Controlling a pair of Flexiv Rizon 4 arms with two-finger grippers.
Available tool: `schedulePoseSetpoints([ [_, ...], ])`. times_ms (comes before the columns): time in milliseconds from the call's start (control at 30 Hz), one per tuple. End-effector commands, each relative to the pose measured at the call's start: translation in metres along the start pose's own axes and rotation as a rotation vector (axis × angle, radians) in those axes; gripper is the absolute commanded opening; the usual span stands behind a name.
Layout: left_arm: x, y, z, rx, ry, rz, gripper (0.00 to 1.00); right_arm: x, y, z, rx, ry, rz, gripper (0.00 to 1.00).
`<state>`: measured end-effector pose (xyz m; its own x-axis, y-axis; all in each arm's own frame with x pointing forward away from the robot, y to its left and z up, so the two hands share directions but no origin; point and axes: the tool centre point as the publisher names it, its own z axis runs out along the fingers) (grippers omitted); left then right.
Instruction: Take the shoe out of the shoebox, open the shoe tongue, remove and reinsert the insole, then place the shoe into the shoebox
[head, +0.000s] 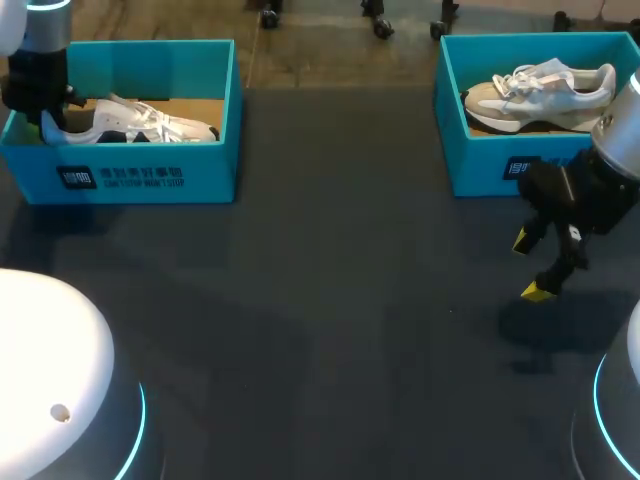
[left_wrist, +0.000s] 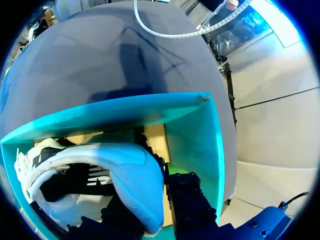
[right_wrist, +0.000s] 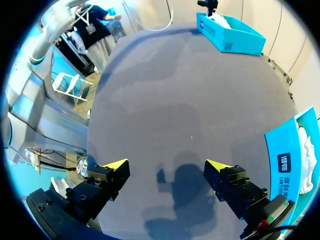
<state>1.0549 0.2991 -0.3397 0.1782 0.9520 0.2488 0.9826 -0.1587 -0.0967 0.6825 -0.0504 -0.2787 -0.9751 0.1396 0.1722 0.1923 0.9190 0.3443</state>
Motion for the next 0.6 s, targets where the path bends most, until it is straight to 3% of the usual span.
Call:
schedulePoseSetpoints([
  [33, -0.002, 0.002, 0.002, 0.003, 0.002, 0.002, 0.0, 0.0, 0.0, 0.0, 0.001, -0.001, 0.0, 1.0],
  [600, -0.011, 0.012, 0.027, 0.024, 0.033, 0.015, 0.0, 0.0, 0.0, 0.0, 0.001, -0.001, 0.0, 1.0],
])
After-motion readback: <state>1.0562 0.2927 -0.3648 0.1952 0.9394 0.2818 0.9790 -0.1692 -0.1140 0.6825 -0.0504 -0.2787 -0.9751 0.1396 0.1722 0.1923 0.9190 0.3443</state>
